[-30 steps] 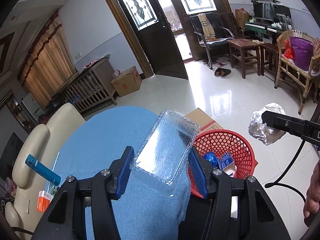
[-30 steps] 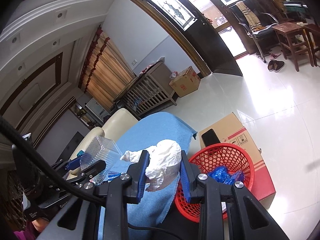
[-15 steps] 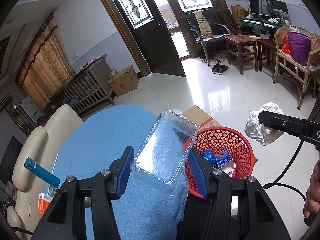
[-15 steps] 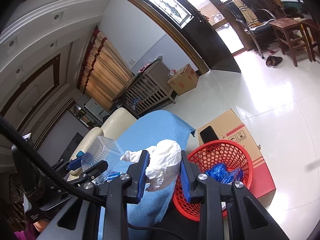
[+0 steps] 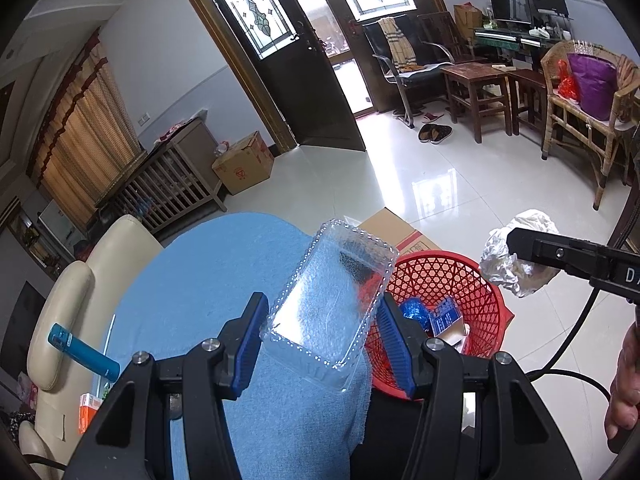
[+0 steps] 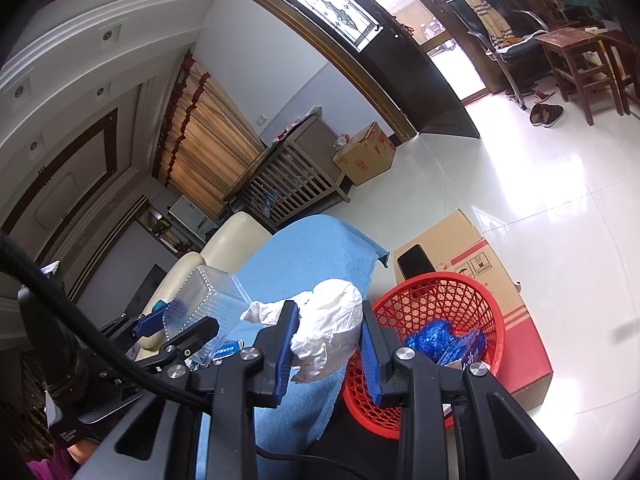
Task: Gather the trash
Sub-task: 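Carry the clear tray and white tissue toward the red basket with both tools, then open both tools over the red basket to drop the tray and tissue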
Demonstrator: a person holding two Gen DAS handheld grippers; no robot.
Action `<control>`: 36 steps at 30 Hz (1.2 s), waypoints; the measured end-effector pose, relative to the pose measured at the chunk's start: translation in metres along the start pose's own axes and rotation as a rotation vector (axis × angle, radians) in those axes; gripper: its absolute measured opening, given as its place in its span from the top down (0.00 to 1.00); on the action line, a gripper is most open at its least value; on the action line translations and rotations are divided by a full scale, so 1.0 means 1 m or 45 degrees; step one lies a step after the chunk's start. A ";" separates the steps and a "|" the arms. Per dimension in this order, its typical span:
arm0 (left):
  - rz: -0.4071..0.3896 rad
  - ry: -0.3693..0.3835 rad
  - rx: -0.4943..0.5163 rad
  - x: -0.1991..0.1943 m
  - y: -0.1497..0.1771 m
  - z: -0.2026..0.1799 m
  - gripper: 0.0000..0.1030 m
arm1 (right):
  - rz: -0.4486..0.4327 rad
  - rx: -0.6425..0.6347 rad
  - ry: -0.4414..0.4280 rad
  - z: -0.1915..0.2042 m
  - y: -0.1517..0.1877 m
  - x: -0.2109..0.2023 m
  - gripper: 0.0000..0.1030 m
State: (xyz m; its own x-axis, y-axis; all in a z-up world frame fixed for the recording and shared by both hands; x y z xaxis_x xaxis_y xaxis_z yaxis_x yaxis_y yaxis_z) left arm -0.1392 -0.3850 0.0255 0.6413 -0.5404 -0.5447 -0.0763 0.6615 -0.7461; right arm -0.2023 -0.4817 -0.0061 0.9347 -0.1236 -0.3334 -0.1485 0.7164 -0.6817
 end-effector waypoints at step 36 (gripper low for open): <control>0.173 0.346 -0.110 0.067 0.025 -0.037 0.39 | 0.073 0.231 0.217 -0.091 0.019 0.063 0.29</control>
State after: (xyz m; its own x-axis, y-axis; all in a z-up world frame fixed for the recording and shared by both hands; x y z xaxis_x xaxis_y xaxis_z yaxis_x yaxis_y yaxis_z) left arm -0.1267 -0.4241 -0.0441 0.3944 -0.5768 -0.7154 -0.2196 0.6968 -0.6828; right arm -0.1755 -0.5379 -0.0992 0.8561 -0.1821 -0.4837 -0.1250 0.8351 -0.5357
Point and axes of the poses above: each gripper's, at about its wrist camera, not at the fingertips, and x roughly the way its jaws point, z to its left, y to its underside, the point moved 6 cm from there along x, roughly the way its jaws point, and after that the axes turned 6 degrees about -z, right-handed, at the moved point
